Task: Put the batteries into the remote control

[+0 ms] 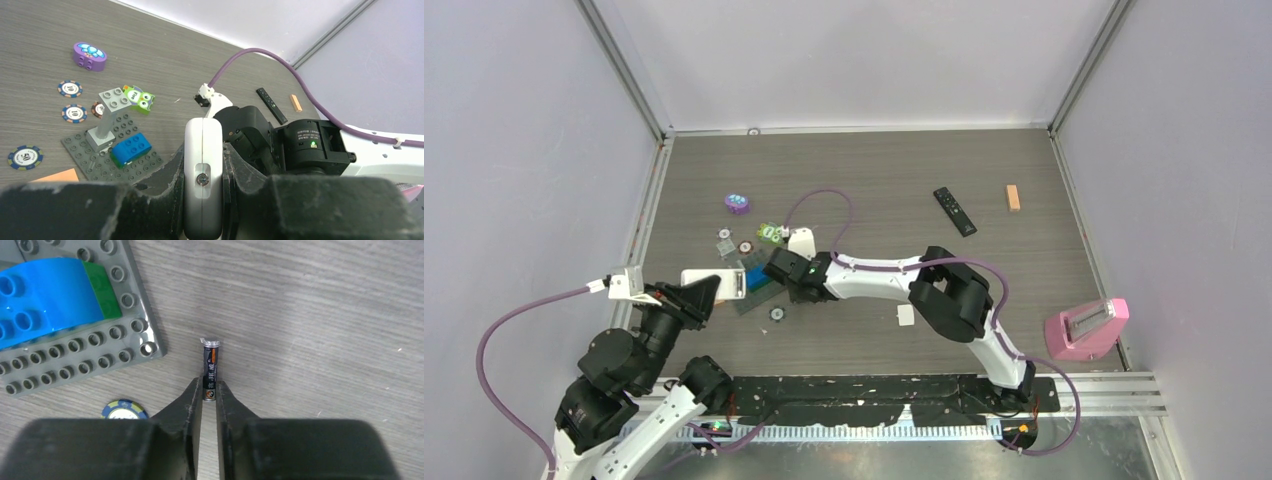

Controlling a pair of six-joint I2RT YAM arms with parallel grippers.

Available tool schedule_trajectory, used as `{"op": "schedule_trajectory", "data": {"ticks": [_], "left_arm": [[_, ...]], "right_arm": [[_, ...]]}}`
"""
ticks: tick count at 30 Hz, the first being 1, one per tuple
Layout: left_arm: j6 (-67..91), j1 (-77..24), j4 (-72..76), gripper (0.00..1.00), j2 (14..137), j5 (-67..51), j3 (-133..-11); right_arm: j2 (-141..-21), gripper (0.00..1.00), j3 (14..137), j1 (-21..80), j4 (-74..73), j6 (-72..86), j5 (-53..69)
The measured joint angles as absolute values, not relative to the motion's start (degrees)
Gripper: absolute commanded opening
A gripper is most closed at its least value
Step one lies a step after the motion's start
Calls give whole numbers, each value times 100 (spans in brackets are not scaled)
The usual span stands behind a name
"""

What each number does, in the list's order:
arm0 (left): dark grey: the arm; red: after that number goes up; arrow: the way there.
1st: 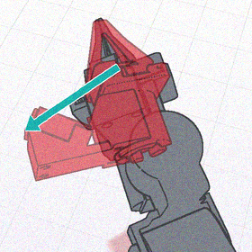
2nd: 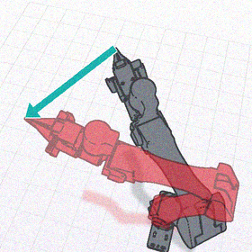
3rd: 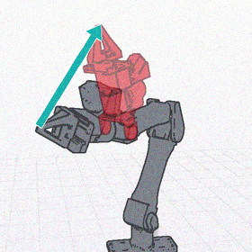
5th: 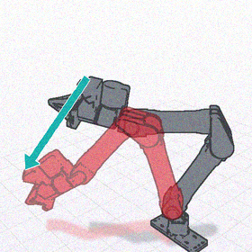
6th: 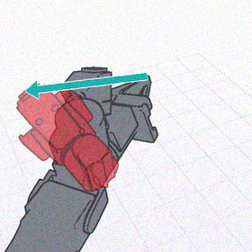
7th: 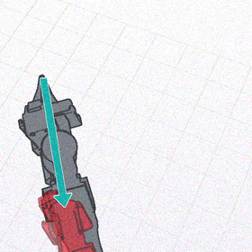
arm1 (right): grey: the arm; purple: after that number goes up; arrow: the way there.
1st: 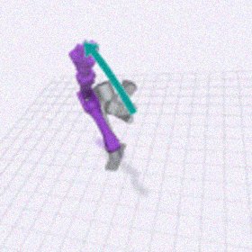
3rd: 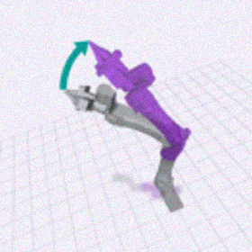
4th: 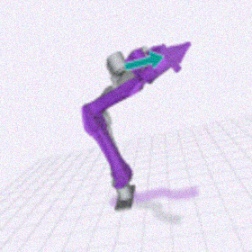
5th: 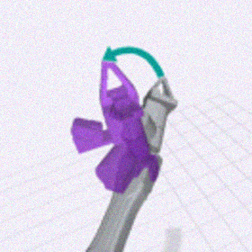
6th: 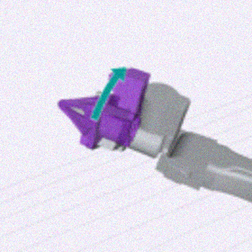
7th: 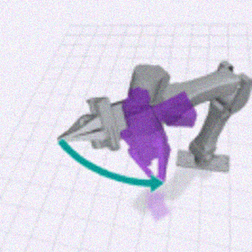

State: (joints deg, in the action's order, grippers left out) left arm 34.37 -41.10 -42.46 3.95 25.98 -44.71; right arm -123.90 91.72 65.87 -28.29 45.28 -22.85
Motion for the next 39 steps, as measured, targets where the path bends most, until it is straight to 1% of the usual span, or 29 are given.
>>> {"op": "schedule_trajectory", "data": {"ticks": [2,7,13,18,22,23,26,29,35,39], "left_arm": [[3450,-4110,-4296,0,395,2598,-4471],[3551,-4110,-4436,0,427,2587,-4471],[3664,-4110,-4431,0,589,2298,-4466],[3715,-4110,-4165,0,1107,1498,-4383],[3750,-4110,-3745,0,1756,615,-4265],[3778,-4110,-3566,0,1957,322,-4206],[3986,-4110,-3006,0,2436,-340,-3990],[4320,-4110,-2340,0,2864,-967,-3684],[5175,-4047,-633,0,3881,-2235,-3129],[5719,-4003,329,0,4399,-2786,-2917]], "right_arm": [[-12398,6,9172,6547,-2816,4486,-2294],[-12287,5,8903,6475,-2445,4292,-2346],[-11548,5,7800,6405,-2097,3706,-2403],[-10278,5,6637,6257,-2045,3070,-2423],[-8589,5,5892,6128,-1914,2399,-2434],[-8016,5,5693,6108,-1817,2154,-2423],[-6702,5,5395,6106,-1734,1529,-2342],[-5710,5,5249,6110,-1723,891,-2279],[-4672,5,5236,6112,-1859,-388,-1903],[-4552,6,5485,6156,-2344,-1267,-1247]]}}
